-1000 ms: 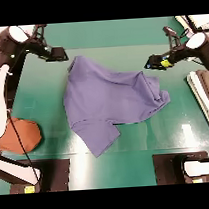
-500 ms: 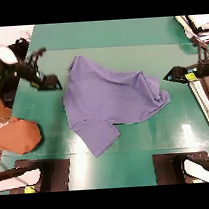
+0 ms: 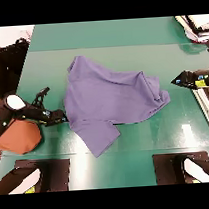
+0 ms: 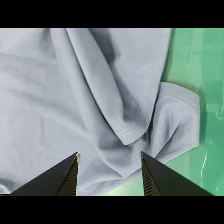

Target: Fold the shirts.

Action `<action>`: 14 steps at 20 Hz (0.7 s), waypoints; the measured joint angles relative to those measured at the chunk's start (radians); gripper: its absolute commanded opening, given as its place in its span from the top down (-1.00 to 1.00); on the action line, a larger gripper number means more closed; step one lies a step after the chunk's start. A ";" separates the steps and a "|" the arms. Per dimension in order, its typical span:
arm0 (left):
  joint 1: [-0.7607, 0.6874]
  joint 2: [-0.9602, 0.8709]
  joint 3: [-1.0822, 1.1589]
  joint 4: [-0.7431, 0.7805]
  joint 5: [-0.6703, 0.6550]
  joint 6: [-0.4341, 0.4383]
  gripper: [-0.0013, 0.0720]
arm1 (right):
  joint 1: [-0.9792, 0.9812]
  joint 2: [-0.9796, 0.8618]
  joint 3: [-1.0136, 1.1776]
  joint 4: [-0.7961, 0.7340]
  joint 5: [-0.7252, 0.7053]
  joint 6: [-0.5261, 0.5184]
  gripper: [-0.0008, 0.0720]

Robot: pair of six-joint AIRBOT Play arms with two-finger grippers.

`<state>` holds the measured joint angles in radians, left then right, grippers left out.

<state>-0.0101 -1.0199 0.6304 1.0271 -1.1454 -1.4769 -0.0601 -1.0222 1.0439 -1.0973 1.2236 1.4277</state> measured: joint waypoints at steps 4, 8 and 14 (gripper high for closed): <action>0.000 0.015 -0.086 -0.061 0.069 0.020 -0.37 | -0.003 0.006 -0.003 0.017 0.000 0.000 -0.25; -0.016 0.019 -0.145 -0.121 0.129 0.050 -0.37 | -0.003 0.007 -0.004 0.028 -0.001 0.000 -0.25; -0.097 0.014 -0.163 -0.149 0.220 0.072 0.87 | -0.021 0.007 -0.004 0.029 0.009 -0.001 -0.25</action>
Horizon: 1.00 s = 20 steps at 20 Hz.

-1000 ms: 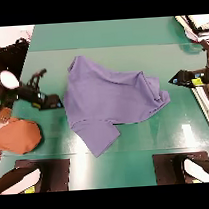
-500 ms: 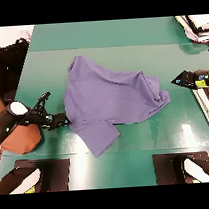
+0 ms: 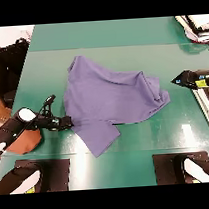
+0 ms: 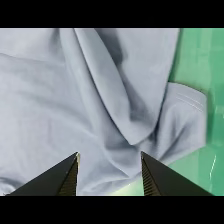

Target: Fold the shirts.

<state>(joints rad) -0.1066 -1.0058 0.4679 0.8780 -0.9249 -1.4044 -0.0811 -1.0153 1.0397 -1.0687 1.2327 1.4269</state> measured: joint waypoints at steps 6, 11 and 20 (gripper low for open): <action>-0.013 0.000 0.149 0.064 0.007 -0.003 0.90 | -0.156 0.000 -0.038 -0.035 0.074 -0.021 -0.25; 0.010 0.000 0.278 0.178 0.017 -0.061 0.90 | -0.262 -0.065 -0.195 -0.012 0.074 -0.076 -0.24; 0.029 0.000 0.318 0.218 -0.024 -0.087 0.90 | -0.150 -0.335 -0.211 0.124 -0.056 -0.166 0.36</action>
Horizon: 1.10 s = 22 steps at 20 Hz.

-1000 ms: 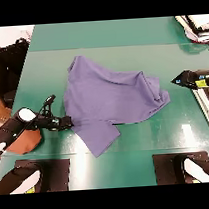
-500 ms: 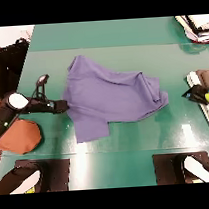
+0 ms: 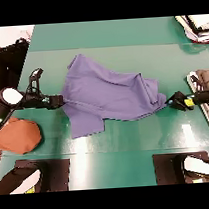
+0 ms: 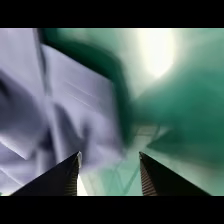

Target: Fold the shirts.

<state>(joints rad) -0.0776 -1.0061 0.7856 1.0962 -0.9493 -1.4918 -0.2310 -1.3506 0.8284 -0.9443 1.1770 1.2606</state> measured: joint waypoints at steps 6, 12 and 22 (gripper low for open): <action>0.001 0.005 0.037 0.004 -0.041 -0.002 0.90 | 0.069 -0.056 0.097 -0.004 -0.024 -0.007 0.94; 0.001 0.081 0.392 0.047 -0.132 -0.002 0.90 | 0.038 0.128 0.334 0.006 0.039 -0.008 0.94; 0.001 0.139 1.252 0.093 -0.163 -0.001 0.90 | -0.007 0.517 0.857 -0.037 -0.016 -0.009 0.94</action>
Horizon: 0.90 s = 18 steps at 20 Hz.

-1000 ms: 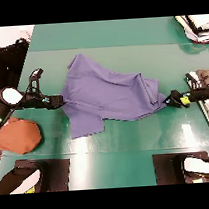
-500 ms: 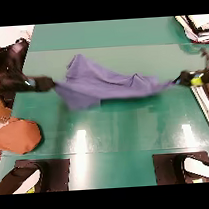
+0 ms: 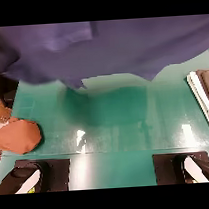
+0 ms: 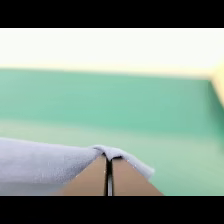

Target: Fold the shirts.

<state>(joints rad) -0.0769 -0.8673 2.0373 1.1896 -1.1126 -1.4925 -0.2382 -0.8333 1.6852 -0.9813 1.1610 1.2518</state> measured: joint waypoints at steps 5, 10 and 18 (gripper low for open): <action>0.000 0.001 0.152 -0.031 0.038 0.001 0.90 | -0.002 0.054 0.189 -0.123 0.039 0.060 0.94; 0.000 -0.013 -0.028 -0.037 0.044 0.006 0.90 | -0.002 -0.099 0.320 -0.174 0.230 0.118 0.94; 0.001 -0.304 -0.443 -0.032 -0.010 0.022 0.90 | 0.110 -0.500 0.077 -0.202 0.339 0.142 0.94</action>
<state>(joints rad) -0.0761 -1.1713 1.5940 1.1572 -1.1225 -1.4708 -0.1284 -1.3338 1.7622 -1.1835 1.4998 1.3941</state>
